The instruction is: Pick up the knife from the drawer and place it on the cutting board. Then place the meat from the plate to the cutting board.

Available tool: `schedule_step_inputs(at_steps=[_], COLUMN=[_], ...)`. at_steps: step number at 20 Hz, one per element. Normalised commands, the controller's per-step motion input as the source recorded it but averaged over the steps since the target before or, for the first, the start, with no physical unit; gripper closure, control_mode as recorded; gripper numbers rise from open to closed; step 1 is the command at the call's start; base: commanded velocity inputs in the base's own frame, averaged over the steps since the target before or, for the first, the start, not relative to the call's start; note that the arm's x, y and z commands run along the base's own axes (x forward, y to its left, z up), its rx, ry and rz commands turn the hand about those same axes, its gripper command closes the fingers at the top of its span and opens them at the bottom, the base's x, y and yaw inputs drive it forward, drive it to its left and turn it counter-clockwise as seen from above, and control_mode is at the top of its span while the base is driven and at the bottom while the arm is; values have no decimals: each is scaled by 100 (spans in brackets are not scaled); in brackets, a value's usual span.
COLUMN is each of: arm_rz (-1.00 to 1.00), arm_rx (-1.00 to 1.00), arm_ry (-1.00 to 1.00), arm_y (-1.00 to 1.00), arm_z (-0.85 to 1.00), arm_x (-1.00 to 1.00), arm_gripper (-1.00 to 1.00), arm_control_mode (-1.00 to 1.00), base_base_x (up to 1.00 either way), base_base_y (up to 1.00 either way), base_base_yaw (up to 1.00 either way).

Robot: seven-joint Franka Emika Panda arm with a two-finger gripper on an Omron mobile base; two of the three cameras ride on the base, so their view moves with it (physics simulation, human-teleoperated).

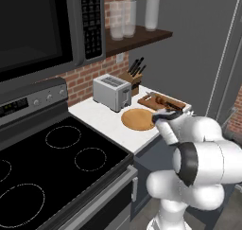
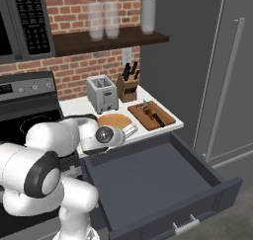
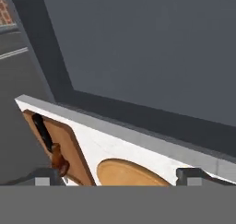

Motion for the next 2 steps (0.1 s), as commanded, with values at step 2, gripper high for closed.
schedule_step_inputs(at_steps=[2], arm_rz=[-9], arm_rx=[0], arm_ry=[30], arm_y=[13], arm_z=[100], arm_x=[-13], arm_gripper=[-100], arm_control_mode=[-100], base_base_x=[0], base_base_y=[0], base_base_yaw=[0])
